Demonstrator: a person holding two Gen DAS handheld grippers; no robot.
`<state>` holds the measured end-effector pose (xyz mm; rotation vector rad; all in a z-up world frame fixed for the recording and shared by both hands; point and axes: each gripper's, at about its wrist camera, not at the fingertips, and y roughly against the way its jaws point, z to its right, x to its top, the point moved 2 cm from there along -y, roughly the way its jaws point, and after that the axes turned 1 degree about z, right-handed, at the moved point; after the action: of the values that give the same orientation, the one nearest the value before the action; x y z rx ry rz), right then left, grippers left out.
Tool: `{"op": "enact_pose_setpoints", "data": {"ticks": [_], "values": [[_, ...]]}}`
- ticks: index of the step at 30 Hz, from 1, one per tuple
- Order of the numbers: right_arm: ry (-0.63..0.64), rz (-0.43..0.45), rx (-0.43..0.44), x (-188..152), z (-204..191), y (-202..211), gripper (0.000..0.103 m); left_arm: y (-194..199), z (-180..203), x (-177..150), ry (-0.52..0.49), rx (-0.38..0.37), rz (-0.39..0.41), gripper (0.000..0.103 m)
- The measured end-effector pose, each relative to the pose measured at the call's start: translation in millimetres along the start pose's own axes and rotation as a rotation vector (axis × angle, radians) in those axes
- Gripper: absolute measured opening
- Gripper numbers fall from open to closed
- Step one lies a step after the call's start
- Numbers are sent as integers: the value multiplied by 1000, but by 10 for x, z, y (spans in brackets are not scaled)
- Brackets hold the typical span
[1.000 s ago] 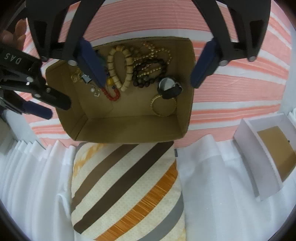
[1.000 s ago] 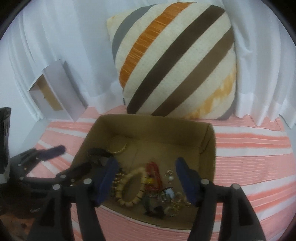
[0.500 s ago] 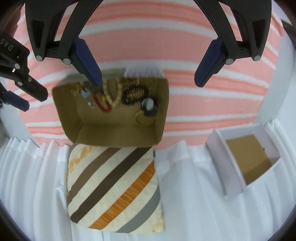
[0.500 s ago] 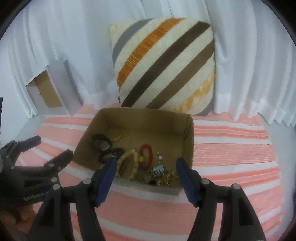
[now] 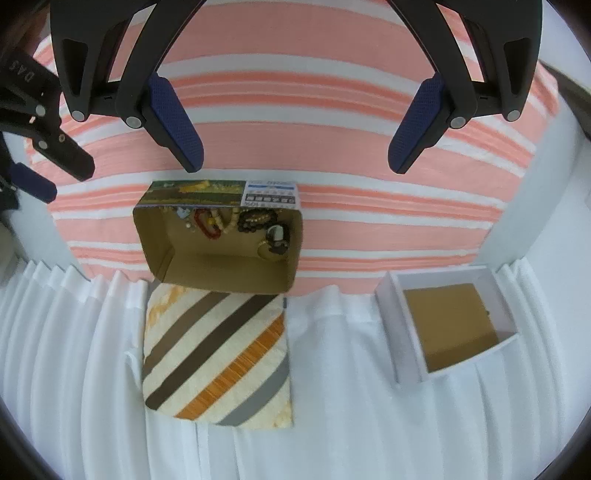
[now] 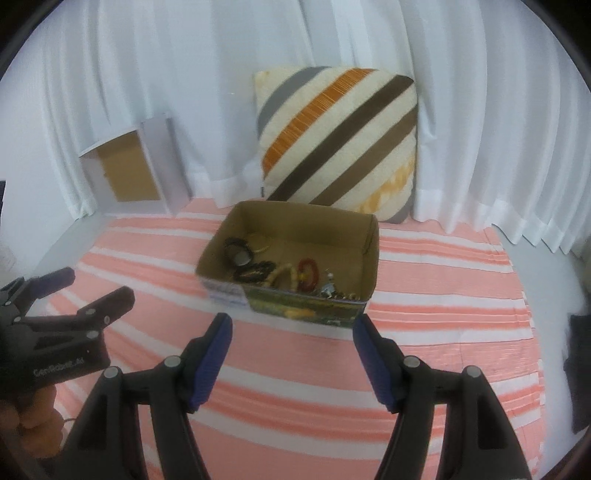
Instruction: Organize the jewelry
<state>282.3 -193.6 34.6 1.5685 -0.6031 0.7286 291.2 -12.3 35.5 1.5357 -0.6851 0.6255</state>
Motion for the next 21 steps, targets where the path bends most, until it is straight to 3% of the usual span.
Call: {"op": "enact_pose_setpoints", "data": {"ticks": [10, 21], "values": [[23, 44, 9, -69, -156, 471, 69, 402, -34, -86, 17, -10, 20, 100], [21, 53, -16, -91, -136, 533, 69, 447, -13, -98, 13, 8, 27, 100]]}}
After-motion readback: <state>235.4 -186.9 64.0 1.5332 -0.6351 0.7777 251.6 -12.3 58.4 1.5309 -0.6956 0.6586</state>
